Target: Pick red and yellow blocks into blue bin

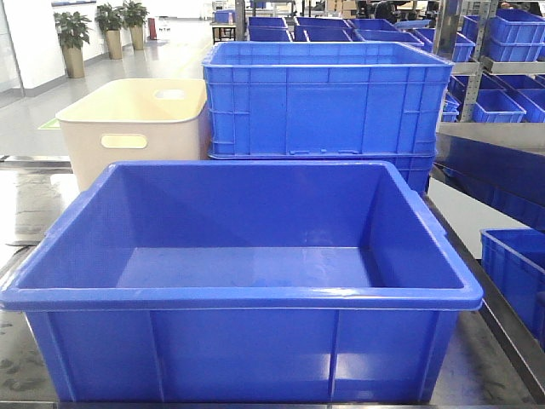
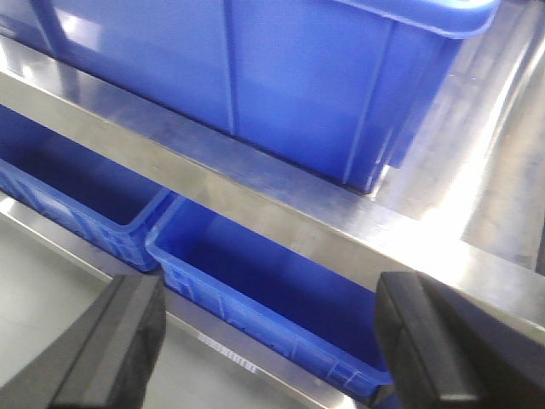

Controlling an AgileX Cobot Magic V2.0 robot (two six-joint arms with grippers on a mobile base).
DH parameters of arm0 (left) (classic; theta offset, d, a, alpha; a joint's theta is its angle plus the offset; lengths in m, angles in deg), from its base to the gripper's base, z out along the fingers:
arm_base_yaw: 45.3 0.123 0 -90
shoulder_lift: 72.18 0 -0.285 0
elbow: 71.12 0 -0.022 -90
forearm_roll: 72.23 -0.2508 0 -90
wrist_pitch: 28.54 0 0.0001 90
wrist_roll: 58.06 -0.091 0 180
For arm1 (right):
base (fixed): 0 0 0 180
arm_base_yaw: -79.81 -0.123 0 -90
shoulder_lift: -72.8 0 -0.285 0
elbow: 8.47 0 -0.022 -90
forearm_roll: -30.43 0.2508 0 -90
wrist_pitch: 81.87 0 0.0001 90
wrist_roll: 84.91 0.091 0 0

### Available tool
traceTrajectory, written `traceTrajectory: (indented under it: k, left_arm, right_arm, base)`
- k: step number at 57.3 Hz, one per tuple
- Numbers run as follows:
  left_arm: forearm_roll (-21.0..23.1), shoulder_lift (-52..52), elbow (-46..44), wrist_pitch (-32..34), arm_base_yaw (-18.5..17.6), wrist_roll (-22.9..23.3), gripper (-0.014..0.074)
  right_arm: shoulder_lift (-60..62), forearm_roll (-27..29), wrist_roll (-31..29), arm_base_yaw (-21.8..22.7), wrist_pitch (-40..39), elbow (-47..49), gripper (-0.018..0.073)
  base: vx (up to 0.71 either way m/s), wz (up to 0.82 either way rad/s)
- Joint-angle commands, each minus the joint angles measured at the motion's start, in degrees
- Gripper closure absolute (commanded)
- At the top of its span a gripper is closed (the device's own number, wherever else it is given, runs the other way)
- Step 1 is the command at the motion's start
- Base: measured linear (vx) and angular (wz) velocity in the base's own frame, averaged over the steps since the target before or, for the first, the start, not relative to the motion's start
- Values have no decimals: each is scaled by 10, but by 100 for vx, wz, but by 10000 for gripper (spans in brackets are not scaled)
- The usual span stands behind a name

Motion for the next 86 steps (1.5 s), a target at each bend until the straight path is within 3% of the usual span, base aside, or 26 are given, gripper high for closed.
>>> traceTrajectory:
  k: [1,11,24,30,68,70,76,86]
  left_arm:
    - [1,1,4,43,-1,5,46]
    - [1,1,31,46,-1,12,220]
    - [1,-1,37,60,-1,12,496]
    - [1,-1,37,68,-1,12,607]
    - [1,-29,38,65,6,9,604]
    - [-8,-42,38,70,15,-9,603]
    - [-92,-83,60,117,46,-86,603]
    - [-162,-113,114,143,65,-100,603]
  right_arm:
    - [-2,-9,15,1,-32,14,48]
    - [-2,-89,121,1,-5,14,275]
    - [-2,-78,96,1,21,14,576]
    - [-2,-78,96,1,21,14,575]
    - [-2,-83,101,1,22,14,573]
    - [-2,-84,101,1,23,14,573]
    - [-2,-85,101,1,23,14,573]
    - [-2,-85,101,1,23,14,570]
  base:
    - [0,0]
    - [0,0]
    - [0,0]
    - [0,0]
    - [0,0]
    - [0,0]
    - [0,0]
    - [0,0]
